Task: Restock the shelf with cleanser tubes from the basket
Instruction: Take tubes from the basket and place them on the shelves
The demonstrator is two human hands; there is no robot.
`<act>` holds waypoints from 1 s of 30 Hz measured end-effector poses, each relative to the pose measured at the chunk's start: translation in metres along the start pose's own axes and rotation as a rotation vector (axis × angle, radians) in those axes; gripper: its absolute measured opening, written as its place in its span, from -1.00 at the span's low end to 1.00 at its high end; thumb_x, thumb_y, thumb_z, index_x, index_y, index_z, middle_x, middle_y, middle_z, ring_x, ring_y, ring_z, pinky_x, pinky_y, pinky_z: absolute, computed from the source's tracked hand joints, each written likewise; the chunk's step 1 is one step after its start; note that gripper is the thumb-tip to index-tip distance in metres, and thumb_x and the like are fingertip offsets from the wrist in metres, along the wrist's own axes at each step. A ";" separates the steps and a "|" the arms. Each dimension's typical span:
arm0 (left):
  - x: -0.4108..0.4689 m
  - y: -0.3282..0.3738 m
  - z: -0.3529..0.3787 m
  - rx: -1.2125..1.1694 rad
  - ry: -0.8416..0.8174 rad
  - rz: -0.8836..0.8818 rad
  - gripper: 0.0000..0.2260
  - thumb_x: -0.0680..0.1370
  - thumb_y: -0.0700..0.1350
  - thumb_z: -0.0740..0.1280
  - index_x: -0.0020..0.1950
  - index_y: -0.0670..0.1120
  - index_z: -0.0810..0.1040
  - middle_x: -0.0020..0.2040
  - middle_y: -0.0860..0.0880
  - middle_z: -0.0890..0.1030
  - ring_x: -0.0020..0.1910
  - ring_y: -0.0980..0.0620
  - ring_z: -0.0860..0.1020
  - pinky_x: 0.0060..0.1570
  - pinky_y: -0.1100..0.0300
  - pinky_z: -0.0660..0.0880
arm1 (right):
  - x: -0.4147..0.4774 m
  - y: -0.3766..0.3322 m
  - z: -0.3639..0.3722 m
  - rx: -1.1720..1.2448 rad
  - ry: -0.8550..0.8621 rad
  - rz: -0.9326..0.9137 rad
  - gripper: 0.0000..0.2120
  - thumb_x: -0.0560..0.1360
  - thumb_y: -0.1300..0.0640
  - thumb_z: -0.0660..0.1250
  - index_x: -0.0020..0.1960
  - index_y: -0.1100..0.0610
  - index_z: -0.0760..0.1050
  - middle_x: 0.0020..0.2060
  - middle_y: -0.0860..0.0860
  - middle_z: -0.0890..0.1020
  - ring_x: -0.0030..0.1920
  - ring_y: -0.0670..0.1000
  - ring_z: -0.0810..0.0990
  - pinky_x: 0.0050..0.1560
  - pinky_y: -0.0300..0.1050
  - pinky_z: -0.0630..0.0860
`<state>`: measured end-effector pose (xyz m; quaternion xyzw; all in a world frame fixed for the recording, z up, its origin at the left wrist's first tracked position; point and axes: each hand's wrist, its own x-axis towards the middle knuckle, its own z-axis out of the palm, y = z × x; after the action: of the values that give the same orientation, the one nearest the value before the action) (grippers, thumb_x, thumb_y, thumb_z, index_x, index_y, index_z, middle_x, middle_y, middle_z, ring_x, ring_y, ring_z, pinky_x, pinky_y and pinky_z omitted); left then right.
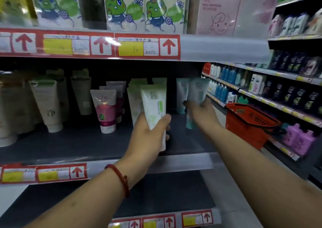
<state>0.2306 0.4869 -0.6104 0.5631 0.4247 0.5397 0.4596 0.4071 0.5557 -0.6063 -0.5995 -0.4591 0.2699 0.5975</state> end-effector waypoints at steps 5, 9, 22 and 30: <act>0.024 -0.011 -0.021 -0.032 0.070 -0.001 -0.82 0.58 -0.05 0.40 0.18 0.06 0.55 -0.05 -0.01 0.70 -0.14 0.03 0.70 -0.19 0.17 0.60 | 0.059 0.022 0.026 -0.018 0.040 0.015 -0.47 0.19 -0.02 0.38 0.05 0.27 0.48 -0.23 0.10 0.57 -0.27 0.05 0.54 -0.38 -0.17 0.43; 0.035 -0.020 -0.036 -0.001 0.073 0.016 -0.82 0.54 -0.12 0.42 0.13 0.03 0.56 -0.09 -0.03 0.69 -0.25 0.13 0.66 -0.26 0.25 0.53 | 0.089 0.033 0.043 -0.051 0.066 0.027 -0.42 0.16 0.01 0.40 0.11 0.28 0.54 -0.15 0.14 0.65 -0.24 0.08 0.64 -0.42 -0.20 0.47; 0.052 -0.043 -0.056 0.065 -0.022 -0.071 -0.81 0.46 -0.17 0.43 0.04 -0.02 0.56 -0.26 0.12 0.61 -0.27 0.16 0.57 -0.28 0.24 0.44 | 0.097 0.053 0.054 -0.092 0.120 -0.026 -0.62 0.47 0.14 0.45 0.15 0.13 0.31 -0.08 0.07 0.51 -0.22 -0.01 0.53 -0.35 -0.10 0.52; 0.048 -0.020 -0.088 0.369 -0.212 -0.117 -0.66 0.50 -0.27 0.41 0.14 0.14 0.56 -0.01 0.17 0.68 -0.14 0.39 0.61 -0.31 0.55 0.44 | 0.142 0.101 0.038 -0.206 0.138 0.080 -0.17 0.03 -0.32 0.48 0.20 0.05 0.45 0.08 0.12 0.62 0.03 0.21 0.62 0.02 0.20 0.65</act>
<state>0.1461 0.5432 -0.6194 0.6656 0.4974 0.3628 0.4217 0.4584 0.7118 -0.6771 -0.6925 -0.4181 0.2031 0.5517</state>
